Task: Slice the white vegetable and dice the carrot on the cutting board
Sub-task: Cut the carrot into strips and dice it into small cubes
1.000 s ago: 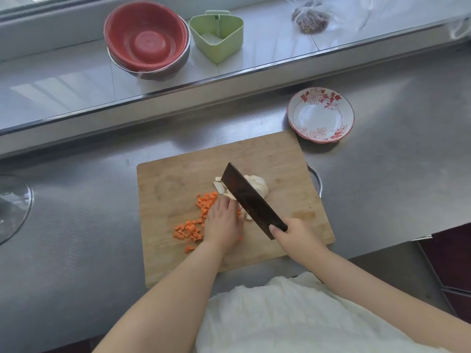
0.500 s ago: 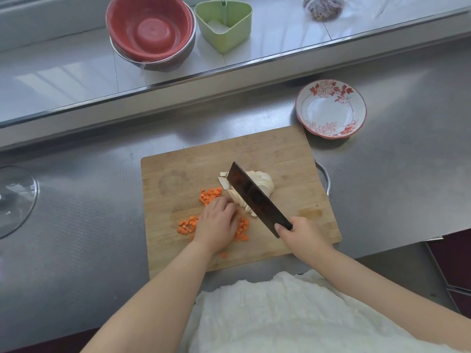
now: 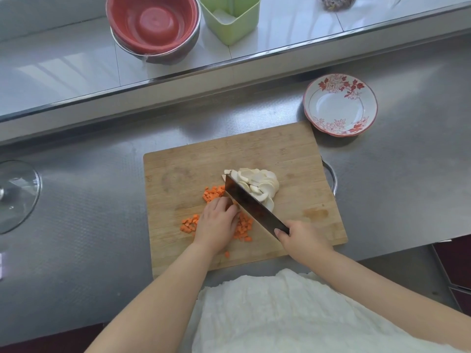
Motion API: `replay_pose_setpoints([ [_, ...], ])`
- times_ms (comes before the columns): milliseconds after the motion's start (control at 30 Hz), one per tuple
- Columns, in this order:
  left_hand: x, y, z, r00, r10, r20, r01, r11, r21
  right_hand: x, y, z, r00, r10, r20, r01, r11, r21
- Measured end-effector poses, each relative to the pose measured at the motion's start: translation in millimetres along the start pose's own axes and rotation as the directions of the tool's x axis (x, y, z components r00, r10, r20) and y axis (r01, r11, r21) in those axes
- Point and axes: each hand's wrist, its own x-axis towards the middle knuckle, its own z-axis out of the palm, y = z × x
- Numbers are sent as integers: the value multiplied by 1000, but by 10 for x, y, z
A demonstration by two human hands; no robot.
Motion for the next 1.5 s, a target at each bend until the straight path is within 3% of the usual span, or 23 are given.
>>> replay_pose_setpoints([
  [433, 33, 3, 22, 999, -29, -25, 29, 999, 33, 98, 24, -58, 999, 23, 25, -25, 998, 64],
  [567, 86, -30, -26, 978, -208, -31, 208, 978, -24, 107, 41, -38, 999, 22, 31, -25, 996, 85],
  [733, 242, -56, -110, 944, -316, 95, 327, 936, -131, 104, 46, -3, 999, 31, 38, -36, 991, 130],
  [967, 360, -63, -100, 923, -360, 137, 374, 923, -95, 141, 23, -24, 998, 36, 48, -42, 992, 123],
  [1167, 399, -39, -55, 909, -411, 70, 415, 908, -59, 233, -10, -103, 997, 41, 61, -47, 994, 101],
  [1500, 417, -45, -28, 896, -436, 86, 439, 898, -17, 442, -16, -325, 998, 28, 50, -32, 996, 78],
])
